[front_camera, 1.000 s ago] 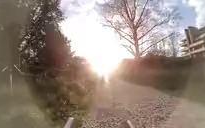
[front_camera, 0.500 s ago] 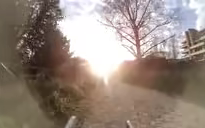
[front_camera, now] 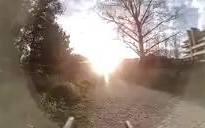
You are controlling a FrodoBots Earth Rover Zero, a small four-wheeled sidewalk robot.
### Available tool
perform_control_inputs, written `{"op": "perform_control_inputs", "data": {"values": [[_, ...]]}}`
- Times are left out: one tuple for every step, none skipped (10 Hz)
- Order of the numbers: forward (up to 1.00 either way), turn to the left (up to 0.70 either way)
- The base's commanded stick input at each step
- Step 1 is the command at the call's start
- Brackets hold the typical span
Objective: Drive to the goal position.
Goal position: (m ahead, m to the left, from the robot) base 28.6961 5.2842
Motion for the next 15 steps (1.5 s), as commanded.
{"op": "perform_control_inputs", "data": {"values": [[0.7,0.0],[0.7,0.0],[0.7,0.0],[0.7,0.0],[0.7,0.0],[0.7,0.0],[0.7,0.0],[0.7,0.0],[0.7,0.0],[0.7,0.0],[0.7,0.0],[0.7,0.0],[0.7,0.0],[0.7,0.0],[0.7,0.0]]}}
